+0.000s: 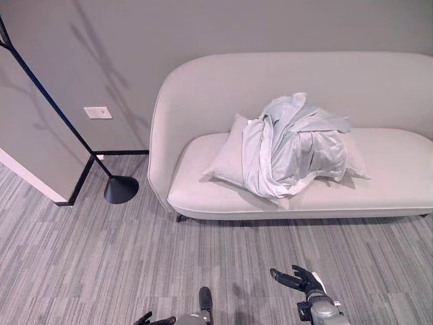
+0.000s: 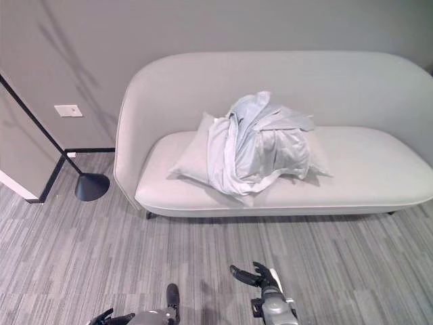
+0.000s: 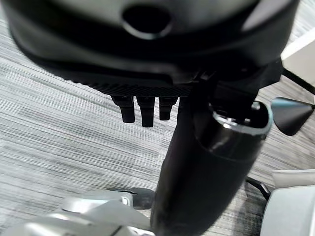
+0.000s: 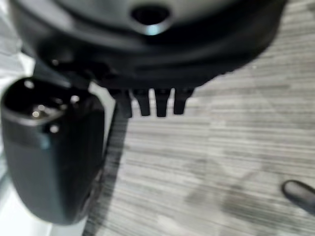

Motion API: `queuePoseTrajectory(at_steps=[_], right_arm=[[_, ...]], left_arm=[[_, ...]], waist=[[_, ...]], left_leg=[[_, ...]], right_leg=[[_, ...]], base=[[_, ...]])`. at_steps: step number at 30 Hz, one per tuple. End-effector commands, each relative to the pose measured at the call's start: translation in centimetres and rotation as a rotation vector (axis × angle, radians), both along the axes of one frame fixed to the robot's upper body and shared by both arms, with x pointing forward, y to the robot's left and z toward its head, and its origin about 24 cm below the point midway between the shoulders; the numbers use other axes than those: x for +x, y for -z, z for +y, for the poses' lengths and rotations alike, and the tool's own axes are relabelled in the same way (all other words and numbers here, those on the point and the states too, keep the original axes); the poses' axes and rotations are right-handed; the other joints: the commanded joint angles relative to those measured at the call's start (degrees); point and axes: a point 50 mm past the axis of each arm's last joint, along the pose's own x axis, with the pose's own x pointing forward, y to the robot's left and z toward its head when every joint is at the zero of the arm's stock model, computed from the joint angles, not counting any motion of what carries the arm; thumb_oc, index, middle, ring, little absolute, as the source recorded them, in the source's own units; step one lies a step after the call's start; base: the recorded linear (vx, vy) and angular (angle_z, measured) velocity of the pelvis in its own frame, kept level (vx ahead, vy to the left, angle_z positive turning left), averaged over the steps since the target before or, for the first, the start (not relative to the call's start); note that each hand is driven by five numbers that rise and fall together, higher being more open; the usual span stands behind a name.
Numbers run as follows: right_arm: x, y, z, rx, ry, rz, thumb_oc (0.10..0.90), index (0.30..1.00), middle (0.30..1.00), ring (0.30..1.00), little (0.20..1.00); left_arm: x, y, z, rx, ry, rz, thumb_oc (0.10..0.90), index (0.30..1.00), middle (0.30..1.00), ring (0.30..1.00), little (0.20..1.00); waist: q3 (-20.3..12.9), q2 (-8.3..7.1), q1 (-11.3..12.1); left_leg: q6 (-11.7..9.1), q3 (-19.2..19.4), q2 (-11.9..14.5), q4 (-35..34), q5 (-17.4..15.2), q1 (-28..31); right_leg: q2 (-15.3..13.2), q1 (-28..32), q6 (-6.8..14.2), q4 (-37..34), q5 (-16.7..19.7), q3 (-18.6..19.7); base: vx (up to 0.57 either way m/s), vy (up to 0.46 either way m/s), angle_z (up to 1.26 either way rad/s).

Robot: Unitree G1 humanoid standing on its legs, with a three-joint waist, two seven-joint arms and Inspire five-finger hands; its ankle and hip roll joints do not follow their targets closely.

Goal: Hang the clothes on the sofa on the clothes rack.

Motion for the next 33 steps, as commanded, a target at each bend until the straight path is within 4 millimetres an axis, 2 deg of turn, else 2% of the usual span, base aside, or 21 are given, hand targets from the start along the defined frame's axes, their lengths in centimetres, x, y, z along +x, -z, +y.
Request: queuePoseTrajectory(at_steps=[1,2,3,4,7,8,9,10,11,14,15,16,17,19,20,21,22,24,26,28,33], right_arm=[[4.8,-3.5,2.6,0.054,0.215,-0.312,0.8,0.9,0.9,0.9,0.9],[5.9,-4.6,2.7,0.09,0.387,-0.393,0.8,0.9,0.9,0.9,0.9],[6.6,-7.0,-0.6,-0.114,0.585,-0.5,0.8,0.9,0.9,0.9,0.9],[6.8,-8.3,-4.2,-0.179,0.658,-0.542,0.8,0.9,0.9,0.9,0.9],[7.2,-9.5,-5.2,-0.165,0.632,-0.602,0.8,0.9,0.9,0.9,0.9],[7.5,-10.2,-5.3,-0.182,0.593,-0.631,0.8,0.9,0.9,0.9,0.9],[7.4,-10.2,-5.2,-0.178,0.583,-0.64,0.8,0.9,0.9,0.9,0.9],[7.4,-10.2,-5.2,-0.178,0.583,-0.64,0.8,0.9,0.9,0.9,0.9],[7.3,-10.2,-5.1,-0.186,0.563,-0.637,0.8,0.9,0.9,0.9,0.9],[7.2,-10.8,-4.4,-0.169,0.532,-0.687,0.8,0.9,0.9,0.9,0.9],[7.2,-10.7,-4.4,-0.169,0.532,-0.687,0.8,0.9,0.9,0.9,0.9],[6.9,-10.6,-3.9,-0.147,0.532,-0.692,0.8,0.9,0.9,0.9,0.9],[6.9,-10.5,-3.9,-0.147,0.532,-0.691,0.8,0.9,0.9,0.9,0.9],[6.6,-10.3,-3.1,-0.116,0.516,-0.689,0.8,0.9,0.9,0.9,0.9],[6.2,-10.0,-2.9,-0.117,0.494,-0.677,0.8,0.9,0.9,0.9,0.9],[6.2,-10.0,-2.9,-0.117,0.494,-0.677,0.8,0.9,0.9,0.9,0.9],[6.1,-9.6,-2.6,-0.111,0.509,-0.661,0.8,0.9,0.9,0.9,0.9],[5.9,-9.3,-2.6,-0.104,0.521,-0.646,0.8,0.9,0.9,0.9,0.9],[5.5,-8.9,-2.8,-0.101,0.56,-0.627,0.8,0.9,0.9,0.9,0.9],[5.7,-8.9,-2.7,-0.125,0.576,-0.629,0.8,0.9,0.9,0.9,0.9],[5.8,-8.5,-1.1,-0.132,0.522,-0.609,0.8,0.9,0.9,0.9,0.9]], left_arm=[[1.0,0.0,-1.5,0.055,0.109,0.017,0.8,0.9,0.9,0.9,0.9],[1.8,-0.1,-1.7,0.099,0.229,0.029,0.8,0.9,0.9,0.9,0.9],[1.7,0.1,-3.1,0.111,0.266,0.038,0.8,0.9,0.9,0.9,0.9],[0.5,0.3,-2.4,0.114,0.244,0.088,0.8,0.9,0.9,0.9,0.9],[-0.4,0.4,-1.4,0.112,0.173,0.119,0.8,0.9,0.9,0.9,0.9],[-0.6,0.4,-1.4,0.106,0.171,0.119,0.8,0.9,0.9,0.9,0.9],[-0.9,0.4,-1.4,0.11,0.179,0.13,0.8,0.9,0.9,0.9,0.9],[-1.0,0.4,-1.4,0.11,0.179,0.13,0.8,0.9,0.9,0.9,0.9],[-1.0,0.5,-1.5,0.109,0.171,0.128,0.8,0.9,0.9,0.9,0.9],[-0.5,0.6,-3.1,0.08,0.174,0.106,0.8,0.9,0.9,0.9,0.9],[-0.5,0.6,-3.2,0.08,0.175,0.106,0.8,0.9,0.9,0.9,0.9],[0.1,0.5,-3.7,0.071,0.191,0.083,0.8,0.9,0.9,0.9,0.9],[0.0,0.5,-3.7,0.071,0.191,0.084,0.8,0.9,0.9,0.9,0.9],[0.5,0.4,-4.0,0.069,0.195,0.067,0.8,0.9,0.9,0.9,0.9],[0.8,0.3,-4.1,0.071,0.202,0.052,0.8,0.9,0.9,0.9,0.9],[0.8,0.3,-4.0,0.071,0.202,0.052,0.8,0.9,0.9,0.9,0.9],[1.2,0.2,-4.2,0.08,0.188,0.033,0.8,0.9,0.9,0.9,0.9],[1.2,0.2,-4.3,0.084,0.192,0.032,0.8,0.9,0.9,0.9,0.9],[0.9,0.3,-4.6,0.086,0.213,0.044,0.8,0.9,0.9,0.9,0.9],[0.0,0.5,-5.0,0.104,0.267,0.081,0.8,0.9,0.9,0.9,0.9],[-0.2,0.5,-4.9,0.136,0.323,0.087,0.8,0.9,0.9,0.9,0.9]], waist=[[-3.9,-1.61,0.0],[-1.2,0.13,-2.9],[0.6,-0.29,-5.1],[0.0,-0.89,-5.9],[-1.1,-1.41,-5.9],[-1.3,-1.38,-6.0],[-2.0,-1.76,-6.0],[-2.0,-1.7,-6.1],[-2.5,-1.37,-6.3],[-2.9,0.27,-6.8],[-3.0,0.32,-6.9],[-2.7,0.44,-6.5],[-2.7,0.48,-6.7],[-1.6,0.03,-6.4],[-0.5,-0.96,-5.8],[-0.6,-0.96,-6.0],[0.1,-1.5,-5.5],[0.1,-1.59,-5.3],[0.0,-0.58,-4.6],[-0.6,1.53,-4.6],[-2.5,2.43,-5.1]], left_leg=[[2.0,0.5,-1.8,-1.2,-9.8,6.6],[2.2,-1.3,-1.3,-1.2,-12.3,10.5],[0.7,-5.2,-1.6,-1.2,-14.9,13.9],[-0.6,-9.1,-1.1,-1.2,-17.4,17.4],[-1.9,-11.1,0.1,-1.2,-18.7,19.7],[-2.8,-11.4,1.6,-1.2,-19.3,21.6],[-3.6,-12.0,2.8,-1.2,-19.8,22.8],[-3.6,-12.1,2.9,-1.2,-19.8,22.8],[-4.2,-12.0,4.6,-1.2,-19.7,23.4],[-5.8,-13.0,10.1,1.2,-16.2,21.0],[-5.9,-13.3,10.2,1.4,-16.3,20.8],[-6.6,-13.8,11.4,5.7,-13.4,18.5],[-6.7,-14.0,11.5,6.0,-13.5,18.2],[-7.1,-15.4,11.5,13.6,-9.2,14.5],[-6.3,-15.8,10.8,19.7,-8.0,10.9],[-6.3,-16.0,10.7,20.1,-8.2,10.5],[-5.8,-14.2,9.8,17.5,-10.5,7.6],[-6.0,-13.0,9.8,13.8,-11.4,7.5],[-6.9,-10.6,10.5,6.0,-7.1,4.5],[-7.8,-9.3,11.2,-0.8,-5.1,5.3],[-7.6,-8.1,9.2,-1.2,-7.2,7.1]], right_leg=[[-13.6,-8.4,3.9,24.5,12.7,1.2],[-11.1,-16.8,1.9,30.2,10.8,1.3],[-6.1,-20.0,2.2,10.8,10.8,8.1],[-8.3,-21.8,4.4,3.1,17.4,16.0],[-9.5,-22.2,5.2,2.1,19.3,17.5],[-9.9,-22.9,5.4,3.3,20.0,17.7],[-9.1,-21.9,5.1,3.9,17.5,17.1],[-9.1,-21.9,5.1,4.1,17.4,17.0],[-7.9,-22.1,4.7,5.6,16.1,16.8],[-4.0,-20.6,2.1,6.5,12.4,14.3],[-3.9,-20.6,2.1,6.4,12.4,14.1],[-2.5,-18.6,0.7,5.3,11.1,12.9],[-2.4,-18.6,0.7,5.2,11.2,12.7],[-1.6,-16.4,-1.0,4.4,10.1,11.7],[-1.8,-14.5,-2.1,3.6,9.1,10.7],[-1.8,-14.5,-2.1,3.5,9.1,10.5],[-2.6,-12.7,-1.8,1.8,8.6,9.6],[-3.1,-11.6,-1.1,0.6,8.6,9.0],[-3.4,-10.3,-0.5,-0.7,8.6,7.3],[-3.2,-9.5,0.5,-1.1,7.8,7.1],[-5.3,-9.2,1.5,-1.2,8.9,7.3]], base=[[0.43,0.278,0.0],[0.63,-0.034,-0.05],[1.04,-0.339,-0.16],[0.84,-0.602,0.46],[0.47,-0.402,2.28],[0.55,-0.573,2.52],[0.37,-0.42,0.78],[0.26,-0.345,-0.48],[0.19,-0.276,-0.26],[0.19,-0.349,0.16],[0.16,-0.352,0.0],[0.07,-0.174,-0.03],[0.1,-0.232,0.11],[0.08,-0.199,0.13],[0.06,-0.19,0.24],[0.1,-0.138,0.32],[0.07,-0.025,0.27],[0.11,0.027,0.04],[0.12,0.124,-0.03],[0.15,0.188,0.24],[0.14,0.193,0.02]])
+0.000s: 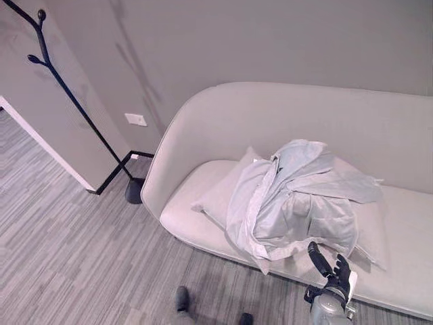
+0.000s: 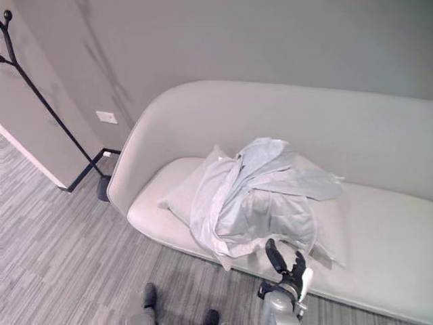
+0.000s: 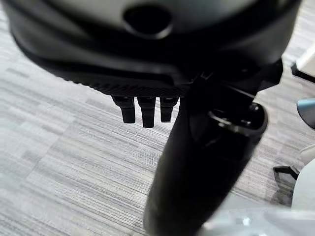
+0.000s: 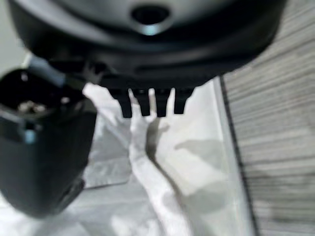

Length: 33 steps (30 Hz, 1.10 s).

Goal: Hang the clothes on the sofa on the clothes rack.

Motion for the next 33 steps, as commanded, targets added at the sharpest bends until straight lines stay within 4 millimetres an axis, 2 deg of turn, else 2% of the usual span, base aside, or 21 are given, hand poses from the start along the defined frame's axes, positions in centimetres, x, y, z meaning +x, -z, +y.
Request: queuePoseTrajectory(at_steps=[1,2,3,4,7,8,10,12,13,15,17,18,20,21,23,25,33], right_arm=[[4.5,-4.5,0.6,-0.096,-0.06,-0.241,0.8,0.9,0.9,0.9,0.9],[4.8,-4.5,1.5,-0.12,-0.102,-0.235,0.8,0.9,0.9,0.9,0.9],[4.8,-4.5,1.5,-0.12,-0.102,-0.235,0.8,0.9,0.9,0.9,0.9],[5.1,-4.7,2.6,-0.142,-0.148,-0.243,0.8,0.9,0.9,0.9,0.9],[5.5,-5.0,3.9,-0.175,-0.212,-0.254,0.8,0.9,0.9,0.9,0.9],[5.5,-5.0,3.9,-0.175,-0.212,-0.254,0.8,0.9,0.9,0.9,0.9],[5.5,-5.4,5.5,-0.181,-0.284,-0.279,0.8,0.9,0.9,0.9,0.9],[5.5,-5.3,5.9,-0.178,-0.302,-0.28,0.8,0.9,0.9,0.9,0.9],[5.3,-5.1,6.8,-0.15,-0.326,-0.276,0.8,0.9,0.9,0.9,0.9],[5.2,-4.9,7.1,-0.133,-0.327,-0.271,0.8,0.9,0.9,0.9,0.9],[4.5,-3.5,7.8,-0.105,-0.335,-0.201,0.8,0.9,0.9,0.9,0.9],[4.5,-3.5,7.8,-0.105,-0.334,-0.202,0.8,0.9,0.9,0.9,0.9],[4.1,-1.7,7.9,-0.082,-0.299,-0.1,0.8,0.9,0.9,0.9,0.9],[4.2,-1.7,7.9,-0.081,-0.299,-0.101,0.8,0.9,0.9,0.9,0.9],[4.1,0.2,7.9,-0.069,-0.24,0.035,0.8,0.9,0.9,0.9,0.9],[4.5,1.0,8.0,-0.04,-0.178,0.104,0.8,0.9,0.9,0.9,0.9],[7.4,0.0,6.7,0.002,0.057,0.182,0.8,0.9,0.9,0.9,0.9]], left_arm=[[4.9,-0.3,-3.2,-0.028,0.138,-0.168,0.8,0.9,0.9,0.9,0.9],[5.2,-0.4,-3.0,-0.008,0.168,-0.176,0.8,0.9,0.9,0.9,0.9],[5.2,-0.4,-3.0,-0.008,0.168,-0.176,0.8,0.9,0.9,0.9,0.9],[5.7,-0.6,-3.0,0.008,0.212,-0.189,0.8,0.9,0.9,0.9,0.9],[6.4,-0.8,-3.0,0.027,0.264,-0.216,0.8,0.9,0.9,0.9,0.9],[6.4,-0.8,-3.0,0.027,0.264,-0.216,0.8,0.9,0.9,0.9,0.9],[6.9,-0.9,-2.7,0.045,0.254,-0.231,0.8,0.9,0.9,0.9,0.9],[7.1,-1.0,-2.6,0.05,0.242,-0.235,0.8,0.9,0.9,0.9,0.9],[7.3,-1.0,-2.4,0.061,0.231,-0.236,0.8,0.9,0.9,0.9,0.9],[7.3,-1.0,-2.2,0.066,0.222,-0.232,0.8,0.9,0.9,0.9,0.9],[7.4,-1.1,-2.1,0.074,0.254,-0.229,0.8,0.9,0.9,0.9,0.9],[7.4,-1.1,-2.1,0.074,0.254,-0.229,0.8,0.9,0.9,0.9,0.9],[7.3,-1.0,-2.1,0.073,0.278,-0.223,0.8,0.9,0.9,0.9,0.9],[7.3,-1.0,-2.0,0.073,0.278,-0.224,0.8,0.9,0.9,0.9,0.9],[7.4,-1.1,-1.9,0.08,0.289,-0.225,0.8,0.9,0.9,0.9,0.9],[7.6,-1.2,-1.8,0.091,0.301,-0.226,0.8,0.9,0.9,0.9,0.9],[10.0,-1.9,-1.9,0.134,0.378,-0.306,0.8,0.9,0.9,0.9,0.9]], waist=[[-1.1,-2.02,0.7],[-0.9,-2.31,0.6],[-0.9,-2.32,0.6],[-0.6,-2.7,0.5],[0.3,-3.4,0.3],[0.3,-3.46,0.3],[1.3,-4.27,0.1],[1.6,-4.46,0.1],[2.2,-4.92,0.1],[2.4,-5.11,0.2],[3.5,-5.72,0.2],[3.5,-5.75,0.2],[3.7,-6.08,0.7],[3.7,-6.11,0.7],[3.9,-6.54,2.1],[4.3,-6.82,3.4],[8.2,-6.03,7.0]], left_leg=[[2.0,2.9,-4.8,-3.8,-2.7,8.7],[2.4,3.7,-5.8,-3.8,-3.4,9.2],[2.4,3.7,-5.8,-3.8,-3.4,9.2],[3.0,4.2,-6.6,-3.8,-4.2,9.5],[4.2,5.1,-8.1,-3.8,-5.4,9.7],[4.2,5.2,-8.2,-3.8,-5.4,9.8],[5.3,5.7,-9.8,-3.8,-6.4,9.9],[5.7,5.8,-10.4,-3.8,-6.8,10.0],[6.4,5.9,-11.3,-3.8,-7.5,10.2],[6.8,6.2,-11.7,-3.8,-7.9,10.4],[7.9,6.3,-13.2,-3.8,-9.1,11.8],[7.9,6.4,-13.2,-3.8,-9.1,11.8],[8.5,6.2,-14.0,-3.8,-9.8,12.3],[8.5,6.2,-14.0,-3.8,-9.8,12.3],[9.1,6.1,-14.7,-3.8,-10.4,12.4],[9.3,5.9,-15.2,-3.8,-10.6,12.1],[9.1,4.5,-16.0,-3.8,-9.7,8.4]], right_leg=[[-9.8,8.2,8.9,-17.5,11.1,4.3],[-11.3,7.8,9.8,-17.5,12.0,4.9],[-11.3,7.8,9.8,-17.5,12.0,4.9],[-12.6,7.3,10.6,-17.3,12.7,5.3],[-14.6,6.3,11.6,-16.5,13.9,5.8],[-14.6,6.3,11.7,-16.5,13.9,5.9],[-16.4,4.7,12.5,-15.0,14.8,6.4],[-17.0,4.3,12.8,-14.4,15.0,6.6],[-17.9,3.2,13.1,-12.5,15.6,6.8],[-18.5,2.5,13.4,-11.4,15.9,6.9],[-20.1,1.2,14.0,-7.9,18.8,6.9],[-20.1,1.2,14.0,-7.9,18.8,6.9],[-20.8,0.9,14.2,-6.8,19.7,5.8],[-20.9,1.0,14.2,-6.8,19.7,5.8],[-21.7,0.8,14.3,-6.5,20.2,3.7],[-22.6,0.6,14.7,-6.6,20.9,1.4],[-24.6,-0.9,15.5,-7.0,23.0,-3.4]], base=[[0.16,0.282,0.22],[0.1,0.208,0.04],[0.1,0.272,-0.14],[0.04,0.204,-0.01],[0.02,0.199,-0.01],[-0.01,0.177,0.03],[-0.02,0.184,0.05],[-0.01,0.151,-0.08],[-0.01,0.174,-0.05],[-0.01,0.18,-0.05],[0.01,0.258,-0.16],[0.02,0.122,-0.11],[0.02,0.103,-0.05],[0.02,0.102,-0.01],[0.02,0.088,0.04],[0.0,0.037,0.0],[-0.07,0.024,0.23]])
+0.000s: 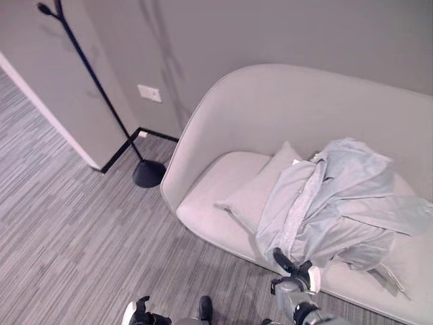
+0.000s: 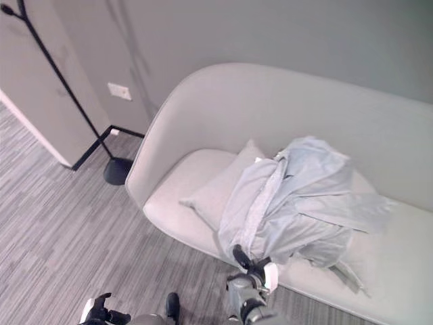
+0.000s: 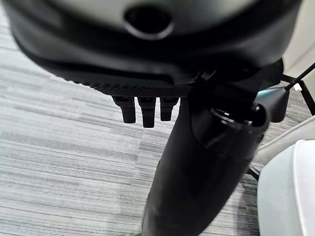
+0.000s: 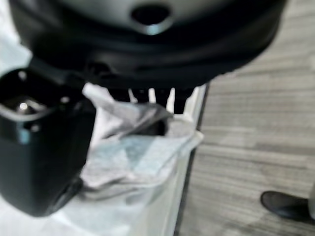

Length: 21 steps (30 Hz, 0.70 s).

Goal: Hang the clothes on the sofa on the clothes rack.

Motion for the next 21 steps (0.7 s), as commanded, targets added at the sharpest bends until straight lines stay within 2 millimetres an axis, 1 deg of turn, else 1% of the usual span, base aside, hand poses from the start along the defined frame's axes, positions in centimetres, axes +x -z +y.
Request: queuePoseTrajectory(at_steps=[1,21], right_arm=[[2.59,-2.01,0.68,0.02,0.06,-0.139,0.8,0.9,0.9,0.9,0.9],[2.59,-2.01,0.68,0.02,0.06,-0.139,0.8,0.9,0.9,0.9,0.9]], left_arm=[[0.82,0.05,-2.96,-0.029,0.046,-0.048,0.8,0.9,0.9,0.9,0.9],[0.82,0.05,-2.96,-0.029,0.046,-0.048,0.8,0.9,0.9,0.9,0.9]], waist=[[2.5,-1.68,0.7],[2.5,-1.68,0.7]], left_leg=[[-3.7,0.7,-0.1,0.2,-8.2,0.9],[-3.7,0.7,-0.1,0.2,-8.2,0.9]], right_leg=[[-11.6,-0.7,7.2,-10.3,21.0,1.5],[-11.6,-0.7,7.2,-10.3,21.0,1.5]], base=[[0.0,0.0,0.23],[0.0,0.0,0.03]])
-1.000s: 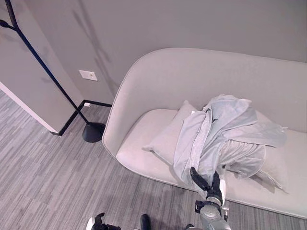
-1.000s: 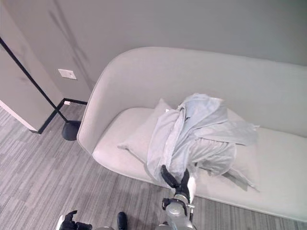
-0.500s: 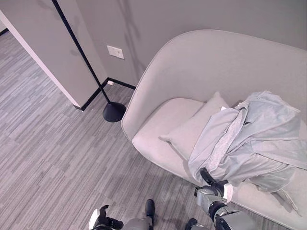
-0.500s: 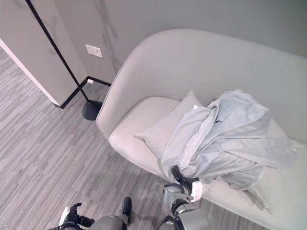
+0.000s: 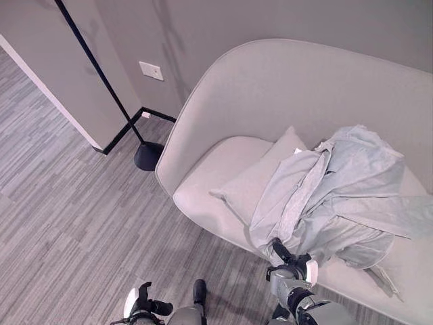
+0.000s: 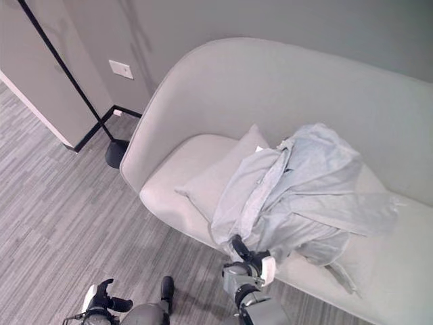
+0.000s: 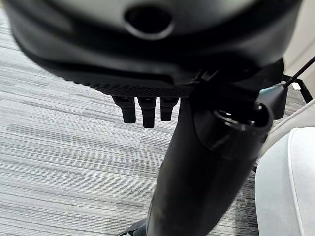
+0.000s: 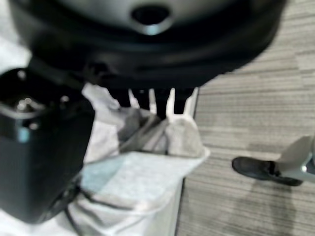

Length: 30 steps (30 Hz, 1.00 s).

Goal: Hang the clothes on the sofa on the clothes rack.

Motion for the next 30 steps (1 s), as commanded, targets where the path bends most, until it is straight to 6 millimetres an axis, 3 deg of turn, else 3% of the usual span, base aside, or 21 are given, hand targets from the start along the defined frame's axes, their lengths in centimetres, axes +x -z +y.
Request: queuePoseTrajectory(at_steps=[1,25,26,30], right_arm=[[2.3,-1.9,-1.2,-0.035,0.053,-0.1,0.8,0.9,0.9,0.9,0.9],[2.3,-1.9,-1.2,-0.035,0.053,-0.1,0.8,0.9,0.9,0.9,0.9],[5.9,-7.3,-2.0,-0.042,0.3,-0.462,0.8,0.9,0.9,0.9,0.9],[5.6,-7.2,-1.8,-0.047,0.3,-0.456,0.8,0.9,0.9,0.9,0.9]], left_arm=[[-0.4,0.6,-3.6,-0.048,0.055,0.002,0.8,0.9,0.9,0.9,0.9],[-0.4,0.6,-3.6,-0.048,0.055,0.002,0.8,0.9,0.9,0.9,0.9],[0.3,0.3,-3.1,0.032,-0.01,-0.025,0.8,0.9,0.9,0.9,0.9],[0.1,0.3,-3.1,0.033,-0.012,-0.021,0.8,0.9,0.9,0.9,0.9]], waist=[[0.6,0.88,1.2],[0.6,0.88,1.2],[1.5,-0.42,0.5],[0.9,-0.5,0.4]], left_leg=[[1.5,1.8,-1.9,0.2,-8.7,1.4],[1.5,1.8,-1.9,0.2,-8.7,1.4],[1.5,0.7,-2.6,0.2,-7.8,-2.7],[1.5,0.8,-2.6,0.2,-7.7,-3.1]], right_leg=[[-4.8,-2.2,4.3,0.5,9.9,3.0],[-4.8,-2.2,4.3,0.5,9.9,3.0],[-4.8,-4.2,4.4,-1.3,11.8,2.9],[-4.8,-4.7,4.4,-1.1,11.8,3.0]], base=[[0.0,0.0,0.04],[0.0,0.002,0.0],[-0.05,0.043,-0.01],[-0.01,0.011,0.04]])
